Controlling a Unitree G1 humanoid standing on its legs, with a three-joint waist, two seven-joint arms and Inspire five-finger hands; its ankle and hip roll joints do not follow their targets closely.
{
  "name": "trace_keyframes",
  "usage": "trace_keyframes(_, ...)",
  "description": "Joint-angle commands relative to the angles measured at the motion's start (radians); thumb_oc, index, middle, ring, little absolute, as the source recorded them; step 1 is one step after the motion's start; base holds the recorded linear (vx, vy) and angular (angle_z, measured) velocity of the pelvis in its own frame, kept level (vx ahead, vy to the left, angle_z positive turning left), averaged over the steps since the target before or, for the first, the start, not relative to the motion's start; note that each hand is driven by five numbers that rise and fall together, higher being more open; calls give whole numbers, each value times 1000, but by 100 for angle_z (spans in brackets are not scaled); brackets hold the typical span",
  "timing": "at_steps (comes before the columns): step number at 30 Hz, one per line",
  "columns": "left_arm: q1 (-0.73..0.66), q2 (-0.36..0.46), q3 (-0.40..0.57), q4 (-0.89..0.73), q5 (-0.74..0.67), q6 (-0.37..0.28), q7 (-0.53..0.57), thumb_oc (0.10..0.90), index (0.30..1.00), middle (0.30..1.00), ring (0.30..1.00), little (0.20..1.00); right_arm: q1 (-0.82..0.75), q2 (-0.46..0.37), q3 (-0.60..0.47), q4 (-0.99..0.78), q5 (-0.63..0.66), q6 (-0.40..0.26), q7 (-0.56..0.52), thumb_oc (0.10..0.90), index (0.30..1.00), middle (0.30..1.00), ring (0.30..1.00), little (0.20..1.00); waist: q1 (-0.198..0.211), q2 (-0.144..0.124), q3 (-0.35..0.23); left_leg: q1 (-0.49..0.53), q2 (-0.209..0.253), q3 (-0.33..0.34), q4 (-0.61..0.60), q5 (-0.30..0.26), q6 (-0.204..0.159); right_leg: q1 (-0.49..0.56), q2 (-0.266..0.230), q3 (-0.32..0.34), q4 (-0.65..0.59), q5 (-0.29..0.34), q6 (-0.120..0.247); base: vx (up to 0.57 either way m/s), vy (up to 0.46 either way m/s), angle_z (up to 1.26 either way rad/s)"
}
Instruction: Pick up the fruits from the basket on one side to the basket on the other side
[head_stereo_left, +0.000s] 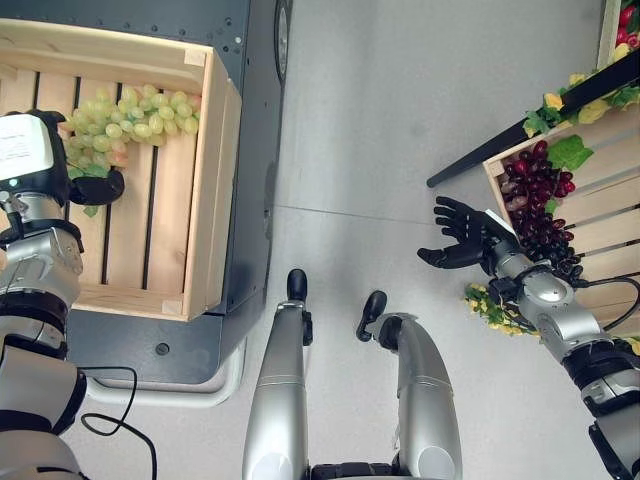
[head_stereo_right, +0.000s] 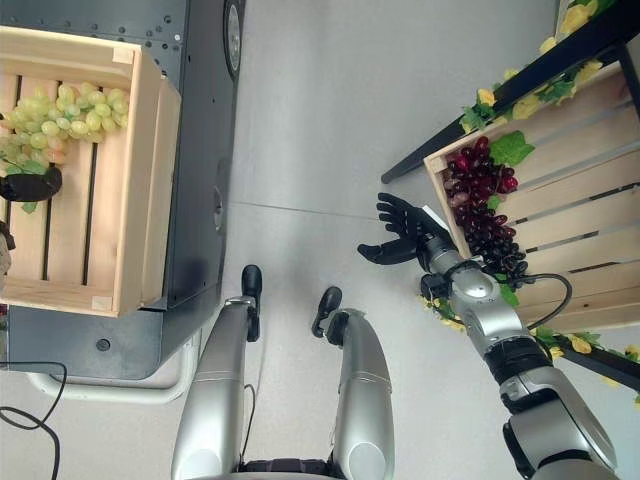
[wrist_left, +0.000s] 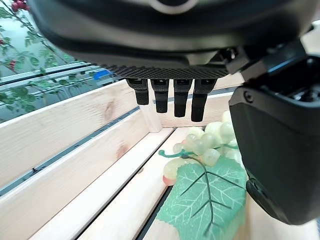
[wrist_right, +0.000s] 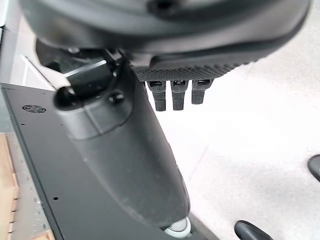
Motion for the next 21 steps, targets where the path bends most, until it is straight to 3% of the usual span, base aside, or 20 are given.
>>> trace_keyframes(1,-89,90,53,39,-85,69,168,800,900,900,900,900,10,-51,-31,-74,58,-79,16,800,900,900,900,900,12,-6,-14,109,-17,93,-42,-94,30,55,44,15,-113,113,4,59,18,-2)
trace_keyframes(5,-106,93,52,44,-74,26,145,800,900,900,900,900,12,-48,-30,-64,65,-93,20,800,900,900,900,900,14,-11,-14,99,-16,89,-36,-96,29,51,45,12,-109,111,6,16,1,1)
trace_keyframes(7,-128,87,34,49,-70,-25,86,800,900,900,900,900,3,-43,-23,-63,65,-94,19,800,900,900,900,900,14,-15,-14,96,-16,87,-33,-99,29,50,47,12,-108,111,6,0,0,0)
trace_keyframes(8,-141,81,13,36,-40,-57,3,800,900,900,900,900,-2,-41,-20,-63,63,-93,19,800,900,900,900,900,14,-15,-14,93,-16,85,-32,-101,29,48,46,10,-105,111,7,0,0,0)
trace_keyframes(10,-158,81,-5,24,-13,-61,-48,800,900,900,900,900,-13,-42,-28,-69,59,-89,18,800,900,900,900,900,11,-16,-14,64,-15,88,-34,-80,35,22,44,0,-108,126,-3,-34,0,1)
trace_keyframes(16,-143,67,-44,12,-84,-107,-231,800,900,900,900,900,5,-49,-31,-65,58,-105,21,800,900,900,900,900,10,-20,-14,93,-16,81,-46,-96,33,48,53,8,-114,116,14,22,2,0)
trace_keyframes(21,-129,54,-38,-4,-173,-207,-387,800,900,900,900,900,7,-52,-35,-68,61,-106,17,800,900,900,900,900,8,-27,-14,84,-12,77,-47,-95,36,39,57,7,-112,118,15,0,0,0)
